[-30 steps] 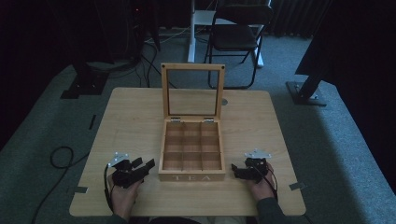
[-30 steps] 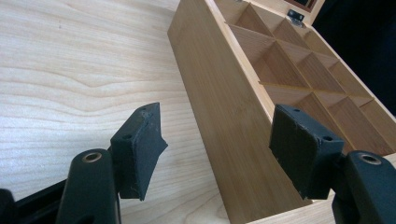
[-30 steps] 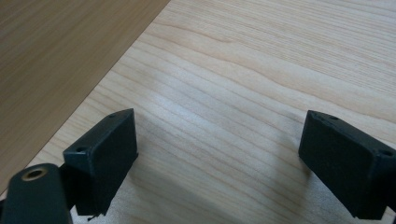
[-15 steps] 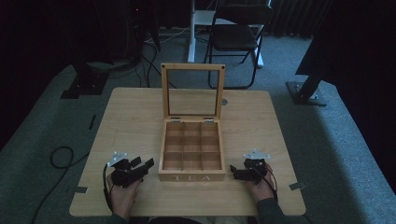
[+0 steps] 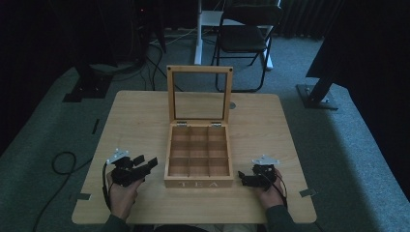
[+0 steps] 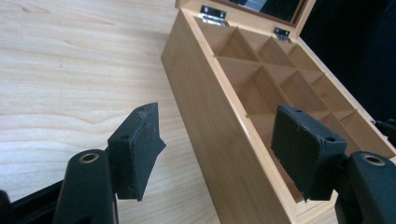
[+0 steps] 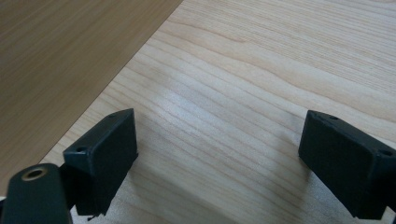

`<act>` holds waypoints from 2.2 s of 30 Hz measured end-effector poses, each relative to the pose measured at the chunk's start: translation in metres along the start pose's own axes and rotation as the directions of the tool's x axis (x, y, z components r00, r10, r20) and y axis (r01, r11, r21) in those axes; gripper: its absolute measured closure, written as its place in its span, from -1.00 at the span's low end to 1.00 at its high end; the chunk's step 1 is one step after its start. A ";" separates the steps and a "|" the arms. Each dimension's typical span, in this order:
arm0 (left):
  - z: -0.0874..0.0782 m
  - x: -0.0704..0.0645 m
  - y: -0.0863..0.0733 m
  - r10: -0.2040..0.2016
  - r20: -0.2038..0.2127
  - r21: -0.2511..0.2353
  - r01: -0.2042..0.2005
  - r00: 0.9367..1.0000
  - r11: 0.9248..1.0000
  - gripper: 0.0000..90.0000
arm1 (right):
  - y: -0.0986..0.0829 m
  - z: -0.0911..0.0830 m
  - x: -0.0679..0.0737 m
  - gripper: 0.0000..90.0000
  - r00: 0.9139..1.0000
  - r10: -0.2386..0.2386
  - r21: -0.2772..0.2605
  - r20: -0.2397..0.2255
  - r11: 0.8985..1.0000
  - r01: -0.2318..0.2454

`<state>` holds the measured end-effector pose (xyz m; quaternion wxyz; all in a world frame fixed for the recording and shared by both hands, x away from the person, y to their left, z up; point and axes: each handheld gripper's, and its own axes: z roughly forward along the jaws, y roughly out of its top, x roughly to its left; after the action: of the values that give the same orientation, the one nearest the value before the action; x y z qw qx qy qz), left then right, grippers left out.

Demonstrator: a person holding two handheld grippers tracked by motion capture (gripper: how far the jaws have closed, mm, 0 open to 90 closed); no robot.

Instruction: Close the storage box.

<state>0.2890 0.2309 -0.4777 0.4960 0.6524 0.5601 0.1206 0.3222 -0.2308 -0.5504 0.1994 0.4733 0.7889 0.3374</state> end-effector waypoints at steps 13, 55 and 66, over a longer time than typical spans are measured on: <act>-0.005 -0.003 0.018 0.056 -0.019 0.001 -0.056 0.998 0.998 -0.27 | 0.000 0.000 0.001 -0.75 1.000 -0.004 -0.001 -0.004 1.000 0.004; -0.011 -0.012 0.113 0.173 -0.005 -0.082 -0.173 0.985 0.982 -0.26 | 0.001 0.001 0.004 -0.75 1.000 -0.020 -0.001 -0.017 1.000 0.020; 0.000 -0.012 0.137 0.200 -0.036 -0.088 -0.203 0.979 0.975 -0.27 | 0.001 0.001 0.004 -0.75 1.000 -0.020 -0.001 -0.018 1.000 0.020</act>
<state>0.3683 0.2373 -0.3658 0.5027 0.6809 0.4919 0.2044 0.3217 -0.2267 -0.5504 0.1959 0.4622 0.7953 0.3398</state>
